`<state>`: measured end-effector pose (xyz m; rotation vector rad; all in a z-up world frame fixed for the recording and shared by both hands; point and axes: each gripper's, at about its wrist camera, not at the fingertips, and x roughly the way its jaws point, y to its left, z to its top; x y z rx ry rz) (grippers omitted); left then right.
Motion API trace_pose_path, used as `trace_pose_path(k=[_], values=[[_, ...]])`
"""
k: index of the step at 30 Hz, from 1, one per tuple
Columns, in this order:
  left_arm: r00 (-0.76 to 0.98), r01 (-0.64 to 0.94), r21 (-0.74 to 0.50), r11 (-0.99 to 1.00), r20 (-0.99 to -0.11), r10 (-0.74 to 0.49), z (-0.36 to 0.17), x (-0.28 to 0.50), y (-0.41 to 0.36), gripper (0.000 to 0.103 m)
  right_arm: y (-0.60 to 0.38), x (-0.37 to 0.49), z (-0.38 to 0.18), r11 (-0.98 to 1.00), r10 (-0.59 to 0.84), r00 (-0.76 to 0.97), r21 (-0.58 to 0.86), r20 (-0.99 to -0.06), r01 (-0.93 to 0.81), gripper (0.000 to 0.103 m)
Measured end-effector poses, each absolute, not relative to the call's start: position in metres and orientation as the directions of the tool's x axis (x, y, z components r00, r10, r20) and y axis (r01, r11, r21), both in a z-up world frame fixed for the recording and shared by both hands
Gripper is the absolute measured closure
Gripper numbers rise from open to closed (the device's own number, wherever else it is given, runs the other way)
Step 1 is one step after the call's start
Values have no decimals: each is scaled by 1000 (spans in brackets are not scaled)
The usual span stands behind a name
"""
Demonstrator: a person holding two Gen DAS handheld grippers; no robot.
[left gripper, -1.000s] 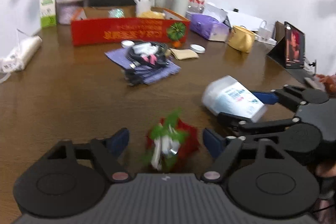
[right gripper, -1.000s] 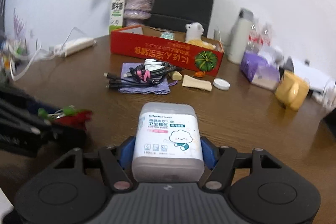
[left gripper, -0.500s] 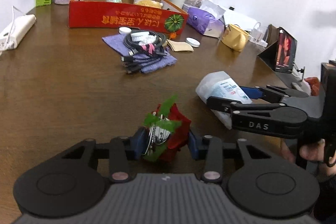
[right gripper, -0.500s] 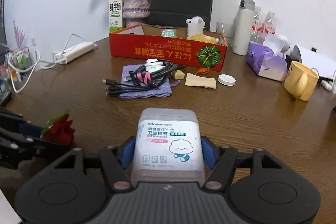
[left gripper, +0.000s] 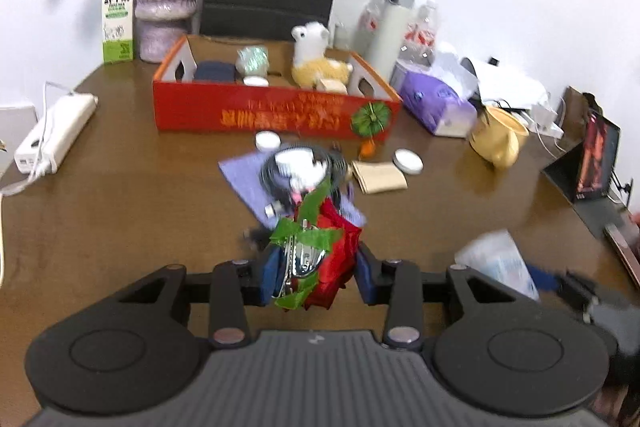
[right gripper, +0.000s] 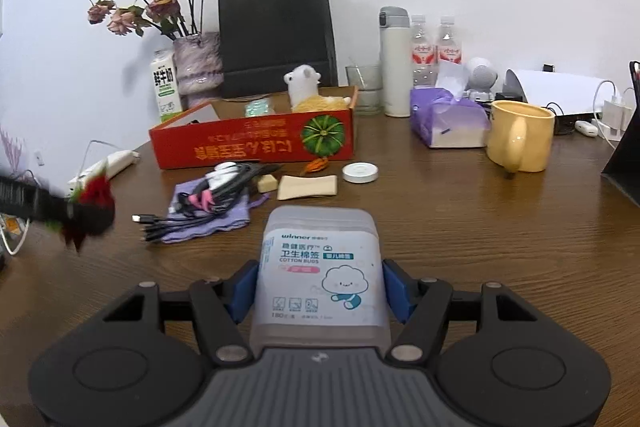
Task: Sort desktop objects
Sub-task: 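Carry the ornament and swab box into the red box and release both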
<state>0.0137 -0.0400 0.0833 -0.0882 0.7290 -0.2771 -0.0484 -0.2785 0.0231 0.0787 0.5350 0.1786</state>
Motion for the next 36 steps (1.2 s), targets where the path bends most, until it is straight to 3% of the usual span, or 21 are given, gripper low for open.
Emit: trace_pose_path(k=[8,12,19,23,26,31,32,36], values=[[771,126,-101,987,-616,-161,111,71,-42,64,-300,-27,44,966,246,854,187,-459,-177,39],[780,148,-122,981,-595,-192,128,123,-39,63,-305,3,69,951,282,866,241,-414,-195,39],[701,134,-170,976,-680,-215,124,245,-33,63,-281,103,127,931,353,838,250,-417,-268,39],[621,109,-158,981,-760,-191,96,301,-32,63,-259,199,137,888,449,748,339,-489,-312,39],[558,140,-182,973,-798,-229,80,319,-34,61,-235,264,128,904,421,697,336,-580,-266,39],[551,147,-173,974,-804,-226,62,324,-25,42,-204,329,87,928,369,585,322,-723,-188,39],[551,142,-173,975,-804,-223,61,325,-22,33,-201,335,79,927,369,567,332,-736,-173,39],[557,154,-184,971,-795,-239,69,318,-10,29,-186,342,59,918,394,500,359,-771,-168,38]])
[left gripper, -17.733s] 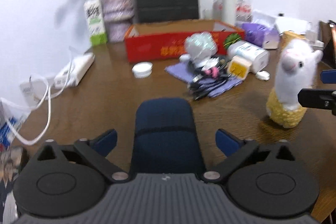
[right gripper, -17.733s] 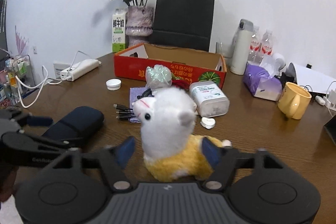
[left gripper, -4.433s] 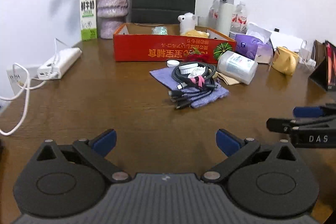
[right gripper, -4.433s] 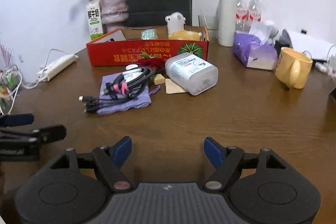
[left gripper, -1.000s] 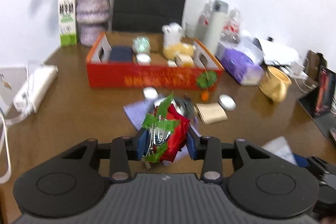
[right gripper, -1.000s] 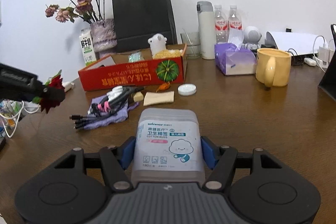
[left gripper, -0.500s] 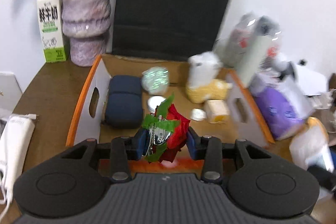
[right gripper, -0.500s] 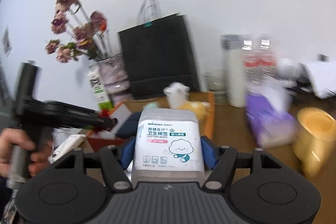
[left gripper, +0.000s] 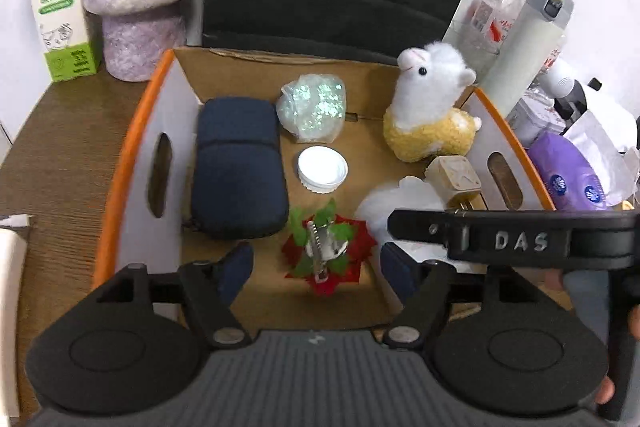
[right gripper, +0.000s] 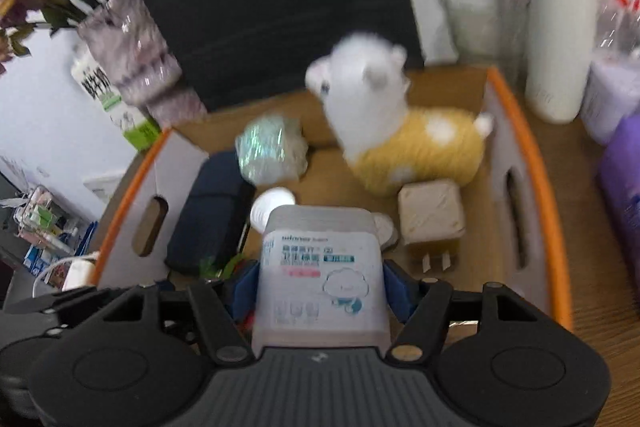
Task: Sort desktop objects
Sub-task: 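Carry the ornament and swab box into the red box and release both, then grasp the black braided cable with the left tool while the right tool grasps the white cap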
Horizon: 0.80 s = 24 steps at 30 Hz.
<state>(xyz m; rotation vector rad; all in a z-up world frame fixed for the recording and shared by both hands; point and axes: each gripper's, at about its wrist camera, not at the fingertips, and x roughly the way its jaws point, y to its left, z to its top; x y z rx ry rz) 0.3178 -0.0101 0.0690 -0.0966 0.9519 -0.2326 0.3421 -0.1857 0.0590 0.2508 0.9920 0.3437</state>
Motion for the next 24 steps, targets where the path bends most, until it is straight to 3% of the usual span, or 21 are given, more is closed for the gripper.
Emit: trace_pose_path(k=[5,10,12,15,19,24], values=[[642,128,-147,981,-741,-195,99,277,7,23,-206,307,80,901,422,589,390,-689,-189,38],[736,112,-198,974,-642,-215,122,202,11,15,-226,222,111,948,311,738,250,-598,-197,28],[754,160,-197,967,-609,-248,124,166,3,7,-232,182,111,950,308,764,225,-567,-216,26],[788,194,-156,968,-564,-249,114,113,-10,3,-240,132,104,951,307,776,220,-552,-220,25],[794,208,-84,975,-568,-218,85,58,-20,2,-249,68,82,958,285,780,196,-557,-210,23],[764,192,-171,966,-592,-257,44,5,-15,2,-247,7,46,969,245,769,126,-591,-212,22]])
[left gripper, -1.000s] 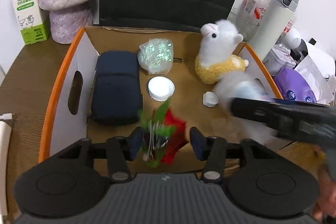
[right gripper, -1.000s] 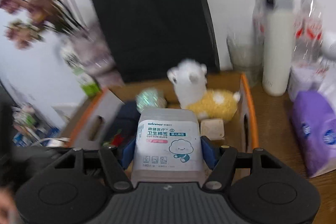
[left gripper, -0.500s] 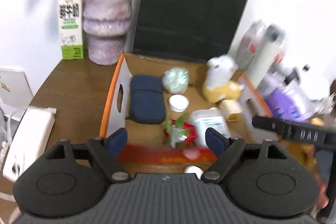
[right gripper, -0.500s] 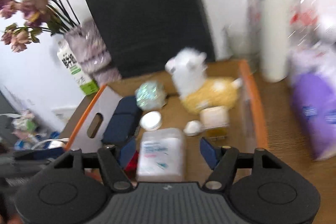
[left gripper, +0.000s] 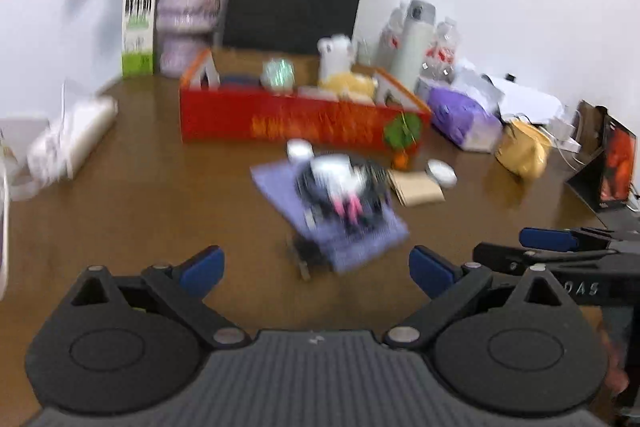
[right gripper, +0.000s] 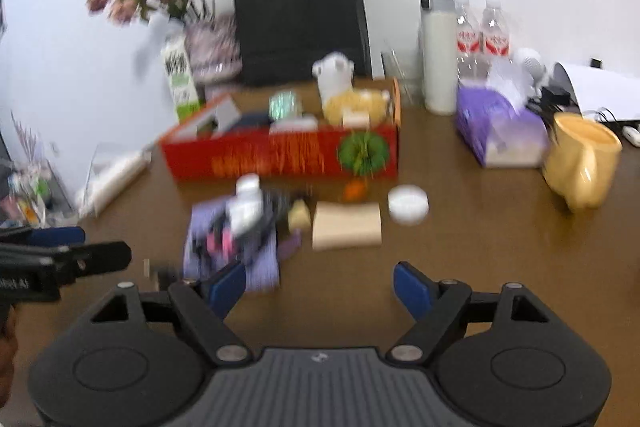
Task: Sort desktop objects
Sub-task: 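Grasp the black braided cable with the left tool while the right tool grasps the white cap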
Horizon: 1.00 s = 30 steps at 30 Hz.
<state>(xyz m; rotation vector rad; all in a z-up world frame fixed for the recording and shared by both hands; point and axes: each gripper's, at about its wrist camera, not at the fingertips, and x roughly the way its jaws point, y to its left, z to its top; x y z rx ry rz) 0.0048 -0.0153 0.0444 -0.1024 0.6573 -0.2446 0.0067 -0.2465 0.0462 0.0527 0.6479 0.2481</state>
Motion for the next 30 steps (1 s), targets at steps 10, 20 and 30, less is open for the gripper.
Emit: trace_pose_path(k=[10,20,30], values=[[783,129,-80,988,-604,-151,8,-40,-18,0,-233,-44,16,965,247,761,80,-599,-251,14],[785,180,-73,981,-591,-188,15,-29,-25,1,-235,-39,19,964,251,759,81,-601,-254,14],[727,392,-77,917,-585,-360,42,84,-68,32,-259,37,48,981,191,808,124,-557,-146,27]])
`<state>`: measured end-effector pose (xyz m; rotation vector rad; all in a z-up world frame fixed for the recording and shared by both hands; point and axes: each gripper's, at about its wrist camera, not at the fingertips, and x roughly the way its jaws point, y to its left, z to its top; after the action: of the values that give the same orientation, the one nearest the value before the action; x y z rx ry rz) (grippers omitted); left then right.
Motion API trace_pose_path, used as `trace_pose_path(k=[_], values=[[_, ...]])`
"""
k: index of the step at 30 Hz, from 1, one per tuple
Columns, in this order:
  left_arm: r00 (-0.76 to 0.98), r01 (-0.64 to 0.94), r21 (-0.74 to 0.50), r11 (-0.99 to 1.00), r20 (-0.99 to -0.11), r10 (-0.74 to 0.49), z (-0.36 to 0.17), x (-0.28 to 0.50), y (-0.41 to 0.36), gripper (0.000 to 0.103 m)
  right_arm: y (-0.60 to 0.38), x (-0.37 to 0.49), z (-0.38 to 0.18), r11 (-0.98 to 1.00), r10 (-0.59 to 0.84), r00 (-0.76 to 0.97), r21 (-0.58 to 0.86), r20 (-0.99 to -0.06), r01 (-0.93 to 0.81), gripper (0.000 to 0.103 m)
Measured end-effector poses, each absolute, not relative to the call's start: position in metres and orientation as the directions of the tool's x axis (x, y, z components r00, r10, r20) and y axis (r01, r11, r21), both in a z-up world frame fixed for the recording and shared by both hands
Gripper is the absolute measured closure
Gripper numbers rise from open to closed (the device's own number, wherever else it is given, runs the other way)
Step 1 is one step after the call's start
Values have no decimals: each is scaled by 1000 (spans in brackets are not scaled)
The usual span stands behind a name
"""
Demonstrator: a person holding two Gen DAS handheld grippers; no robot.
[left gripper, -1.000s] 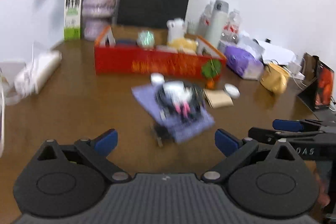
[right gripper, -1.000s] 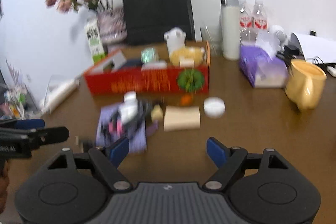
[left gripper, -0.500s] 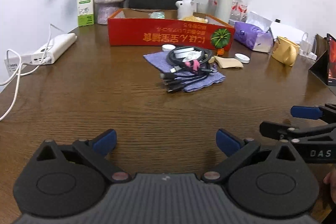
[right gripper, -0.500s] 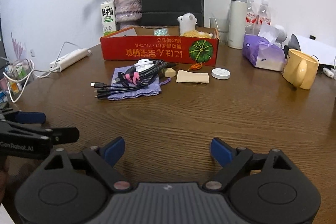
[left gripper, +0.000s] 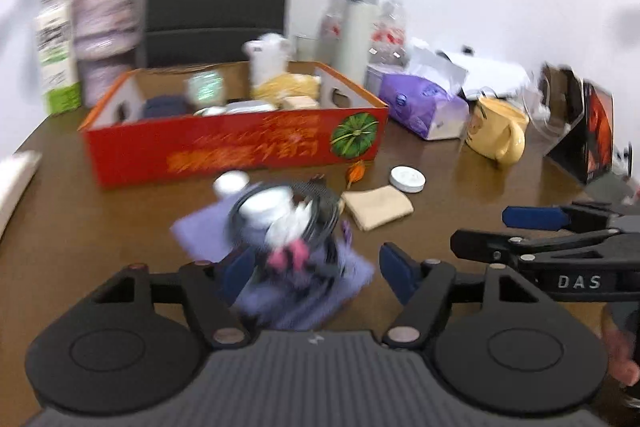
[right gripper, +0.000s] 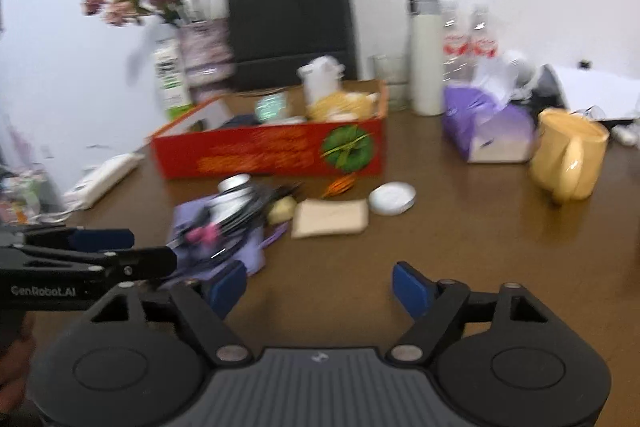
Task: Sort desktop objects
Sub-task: 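Grasp the black braided cable with the left tool while the right tool grasps the white cap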
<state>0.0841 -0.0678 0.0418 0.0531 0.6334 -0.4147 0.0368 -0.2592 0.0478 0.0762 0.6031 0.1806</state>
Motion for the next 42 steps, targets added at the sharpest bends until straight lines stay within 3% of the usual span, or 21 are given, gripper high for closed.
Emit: trace_pose_path(k=[2,3,5,9,11,13,18,23,25,26,29,30,34,36,37,38,40,42], values=[[702,410,-59,910,-617,-356,36,108,-83,40,-265,47,46,981,188,809,147,-557,-126,28],[688,418,-55,907,-633,-355,33,115,-87,55,-267,51,44,979,193,809,165,-556,-120,29],[672,434,-17,901,-660,-336,26,124,-95,72,-267,54,37,977,195,809,179,-555,-113,29],[683,450,-10,893,-641,-351,31,122,-93,85,-267,55,18,972,204,800,211,-565,-100,29],[706,441,-36,897,-603,-372,45,115,-85,86,-261,52,13,971,219,793,208,-568,-119,41],[737,417,-67,906,-558,-381,62,107,-73,98,-255,47,15,976,211,817,160,-536,-147,45],[755,308,-305,901,-498,-426,89,88,-21,97,-256,43,17,969,241,822,180,-516,-171,44],[748,200,-335,921,-555,-364,70,67,12,97,-251,38,23,961,274,818,172,-506,-216,45],[764,190,-353,916,-533,-363,61,55,24,94,-240,39,28,944,330,790,170,-517,-283,44],[772,178,-336,925,-536,-343,59,52,27,90,-233,42,30,939,341,776,161,-530,-303,44],[786,158,-240,958,-557,-270,50,53,26,52,-209,57,38,933,346,758,119,-553,-339,44],[790,142,-226,964,-561,-248,46,57,27,50,-202,63,41,931,347,757,103,-553,-352,44],[758,125,-296,947,-587,-284,28,81,38,50,-169,94,42,923,330,755,27,-567,-383,47],[737,84,-304,949,-622,-264,19,93,43,62,-157,105,34,915,314,741,-18,-594,-402,53],[729,67,-302,951,-636,-253,14,98,44,63,-151,109,27,912,300,732,-41,-612,-408,58],[737,64,-313,948,-625,-256,13,99,47,65,-151,109,22,910,296,732,-52,-614,-412,61],[744,74,-314,946,-614,-263,12,99,49,79,-156,104,21,910,317,736,-26,-598,-413,66],[757,95,-306,947,-595,-269,15,99,47,83,-160,100,22,913,315,739,-21,-596,-406,75]])
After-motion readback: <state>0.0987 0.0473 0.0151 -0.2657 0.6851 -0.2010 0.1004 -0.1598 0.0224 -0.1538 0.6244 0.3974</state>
